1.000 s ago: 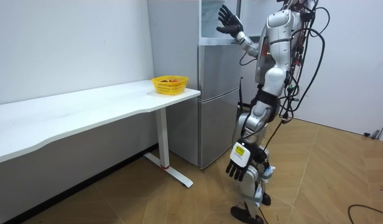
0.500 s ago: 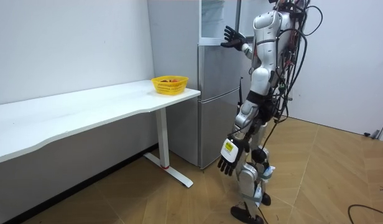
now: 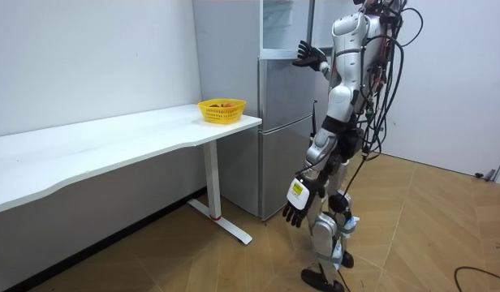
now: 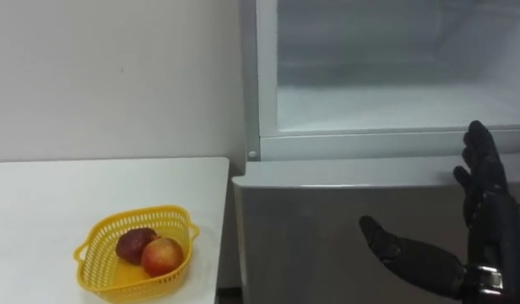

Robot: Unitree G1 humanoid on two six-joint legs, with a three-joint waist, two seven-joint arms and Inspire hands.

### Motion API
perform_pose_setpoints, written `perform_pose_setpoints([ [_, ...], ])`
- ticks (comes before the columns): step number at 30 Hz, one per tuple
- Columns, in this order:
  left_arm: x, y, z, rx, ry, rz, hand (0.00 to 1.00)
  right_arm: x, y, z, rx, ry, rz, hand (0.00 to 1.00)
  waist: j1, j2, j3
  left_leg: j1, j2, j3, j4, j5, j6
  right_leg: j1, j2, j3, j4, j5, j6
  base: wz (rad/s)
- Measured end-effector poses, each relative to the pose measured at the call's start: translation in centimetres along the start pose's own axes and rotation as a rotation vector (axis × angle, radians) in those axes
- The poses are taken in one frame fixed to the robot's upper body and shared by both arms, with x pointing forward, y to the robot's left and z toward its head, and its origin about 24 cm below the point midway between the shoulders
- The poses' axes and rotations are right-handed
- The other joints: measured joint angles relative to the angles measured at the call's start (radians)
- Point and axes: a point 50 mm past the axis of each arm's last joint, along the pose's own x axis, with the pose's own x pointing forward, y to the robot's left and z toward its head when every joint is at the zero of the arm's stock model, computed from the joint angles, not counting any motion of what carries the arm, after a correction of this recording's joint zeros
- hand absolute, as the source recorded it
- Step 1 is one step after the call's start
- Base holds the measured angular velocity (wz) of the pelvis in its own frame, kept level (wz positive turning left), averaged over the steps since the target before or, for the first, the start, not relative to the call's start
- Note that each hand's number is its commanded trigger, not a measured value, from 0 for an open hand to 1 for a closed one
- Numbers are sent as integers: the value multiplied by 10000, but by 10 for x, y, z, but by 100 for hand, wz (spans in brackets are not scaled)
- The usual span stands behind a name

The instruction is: Retrieve from the upper fridge

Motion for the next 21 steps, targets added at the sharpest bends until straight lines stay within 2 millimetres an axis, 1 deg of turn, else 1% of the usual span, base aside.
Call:
perform_pose_setpoints([
  [1,0,-1,-2,-11,65,-18,0,-2,-4,-1,-245,3,-326,0,-14,-46,-13,-27,-4,5,1,0,1,-21,-4,6,-3,-1,2,0],
  [4,-1,-1,-5,-26,163,28,0,-7,-14,-5,-793,126,-1045,0,-19,-64,-25,-67,-12,24,14,-3,4,-40,-9,81,-4,-4,7,-1],
  [8,-1,-1,-7,-39,241,138,0,-8,-21,-7,-953,194,-1751,0,-77,37,-16,-52,18,147,-17,-8,2,-69,14,125,21,-4,7,-8],
  [9,-1,-1,-7,-40,252,141,0,-9,-22,-10,-1016,296,-1948,0,-139,49,-7,-50,23,152,-29,-8,2,-86,21,127,25,-4,6,0],
  [11,-1,-1,-8,-40,286,126,0,-11,-25,-16,-1126,569,-2202,0,-183,77,-16,-50,27,177,-30,-8,2,-158,29,158,37,-5,5,-4],
  [12,-1,-2,-9,-9,302,109,0,-12,-27,-19,-1135,724,-2372,0,-196,69,3,-58,27,189,-32,-8,2,-171,30,175,36,-5,5,-5],
  [14,-1,-2,-9,61,316,77,0,-14,-29,-21,-1082,836,-2639,0,-204,77,15,-60,22,217,-45,-8,2,-192,31,214,36,-5,5,-4],
  [15,-1,-3,-8,144,319,58,0,-14,-30,-21,-1000,881,-2809,0,-263,77,16,-60,20,223,-53,-8,2,-193,29,214,30,-5,6,0],
  [18,-1,-3,-7,199,297,40,0,-15,-33,-22,-621,1082,-3229,0,-375,70,12,-56,20,222,-51,-8,2,-222,28,205,14,-6,7,0],
  [19,-1,-3,-7,211,292,36,0,-15,-34,-22,-564,1119,-3400,0,-427,105,-9,-60,21,222,-50,-8,2,-231,30,207,13,-6,7,0],
  [21,-1,-3,-7,234,282,30,0,-15,-34,-22,-576,1115,-3559,0,-449,100,-8,-56,19,232,-48,-7,2,-235,31,220,13,-6,7,0],
])
